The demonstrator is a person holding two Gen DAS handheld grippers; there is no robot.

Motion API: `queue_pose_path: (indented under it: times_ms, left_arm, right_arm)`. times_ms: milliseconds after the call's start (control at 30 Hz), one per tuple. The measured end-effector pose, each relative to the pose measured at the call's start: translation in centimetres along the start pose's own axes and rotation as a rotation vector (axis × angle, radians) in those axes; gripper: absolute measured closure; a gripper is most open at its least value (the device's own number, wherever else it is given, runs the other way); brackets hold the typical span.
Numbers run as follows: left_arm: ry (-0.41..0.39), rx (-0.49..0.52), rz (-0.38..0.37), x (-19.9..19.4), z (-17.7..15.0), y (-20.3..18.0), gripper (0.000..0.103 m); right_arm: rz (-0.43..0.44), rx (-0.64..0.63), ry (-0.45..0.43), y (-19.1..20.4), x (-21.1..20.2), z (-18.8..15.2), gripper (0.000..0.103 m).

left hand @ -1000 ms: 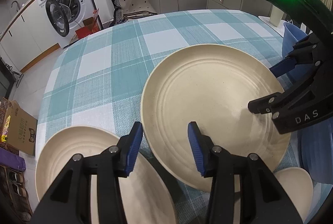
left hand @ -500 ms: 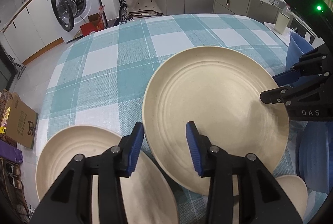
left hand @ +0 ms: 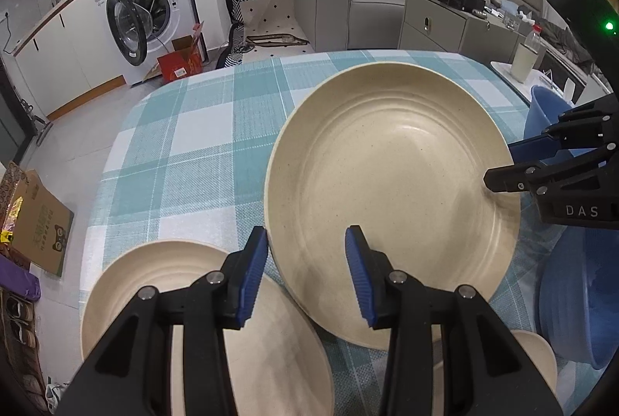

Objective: Organize plates and bowls
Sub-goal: 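Lift the large cream plate with the right gripper, tilting it up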

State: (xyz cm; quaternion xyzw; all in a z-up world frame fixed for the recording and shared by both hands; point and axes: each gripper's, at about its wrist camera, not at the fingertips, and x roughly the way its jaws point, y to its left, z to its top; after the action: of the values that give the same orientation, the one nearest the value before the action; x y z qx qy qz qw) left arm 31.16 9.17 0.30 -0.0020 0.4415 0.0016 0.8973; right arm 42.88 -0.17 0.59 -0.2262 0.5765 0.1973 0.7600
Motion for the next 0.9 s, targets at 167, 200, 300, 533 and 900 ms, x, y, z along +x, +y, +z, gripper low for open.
queue_pose_path:
  times_ms: [167,200,300,533,900]
  left_arm:
    - [-0.033,-0.008,0.007,-1.5,0.1,0.3,0.063]
    - [-0.041,-0.009,0.01,-1.8,0.0,0.4,0.063]
    - [-0.064,-0.014,0.017,-2.8,-0.1,0.5,0.063]
    - [-0.108,-0.026,0.028,-5.1,-0.7,1.0,0.063]
    - [-0.188,-0.03,0.047,-9.4,-2.3,1.6,0.063]
  right_arm:
    - [0.011,0.007,-0.056,0.4,-1.9,-0.2,0.071]
    - [0.014,0.01,-0.074,0.5,-2.3,-0.3,0.071]
    - [0.018,0.014,-0.107,0.7,-3.4,-0.5,0.072]
    - [0.026,0.013,-0.164,1.5,-5.6,-1.4,0.075]
    - [0.033,0.004,-0.254,3.4,-9.7,-3.6,0.077]
